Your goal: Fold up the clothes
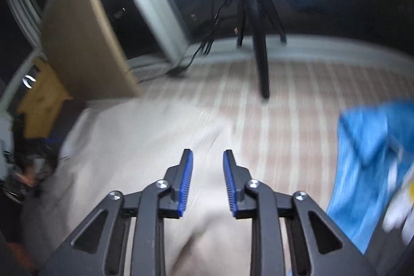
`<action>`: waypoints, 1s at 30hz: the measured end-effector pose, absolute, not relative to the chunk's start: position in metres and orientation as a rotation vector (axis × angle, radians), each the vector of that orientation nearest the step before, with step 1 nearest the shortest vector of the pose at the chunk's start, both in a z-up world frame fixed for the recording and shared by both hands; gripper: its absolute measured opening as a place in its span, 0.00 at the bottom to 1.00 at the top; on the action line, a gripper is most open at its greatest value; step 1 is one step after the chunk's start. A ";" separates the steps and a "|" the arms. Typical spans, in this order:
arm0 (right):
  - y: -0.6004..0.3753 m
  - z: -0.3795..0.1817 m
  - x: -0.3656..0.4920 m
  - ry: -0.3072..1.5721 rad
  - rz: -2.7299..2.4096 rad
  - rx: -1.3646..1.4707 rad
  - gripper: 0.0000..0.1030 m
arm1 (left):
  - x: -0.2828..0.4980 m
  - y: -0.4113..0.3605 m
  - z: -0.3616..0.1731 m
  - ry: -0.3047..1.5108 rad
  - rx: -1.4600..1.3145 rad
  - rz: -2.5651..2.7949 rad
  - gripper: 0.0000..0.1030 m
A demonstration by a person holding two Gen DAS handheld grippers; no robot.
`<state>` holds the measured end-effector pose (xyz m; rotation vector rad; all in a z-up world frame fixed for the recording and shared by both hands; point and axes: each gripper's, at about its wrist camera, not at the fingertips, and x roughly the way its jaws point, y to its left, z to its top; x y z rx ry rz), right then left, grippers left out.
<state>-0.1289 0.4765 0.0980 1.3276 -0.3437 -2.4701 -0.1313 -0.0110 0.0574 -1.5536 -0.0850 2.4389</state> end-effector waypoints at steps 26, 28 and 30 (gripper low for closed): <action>0.403 0.023 -0.028 -0.181 -2.374 1.573 0.01 | -0.074 0.027 0.001 0.060 -1.732 2.345 0.06; 0.412 0.022 -0.030 -0.190 -2.401 1.607 0.00 | -0.070 0.003 0.003 0.018 -1.783 2.398 0.00; 0.426 0.023 -0.032 -0.262 -2.428 1.638 0.03 | -0.066 -0.014 0.000 -0.029 -1.820 2.386 0.00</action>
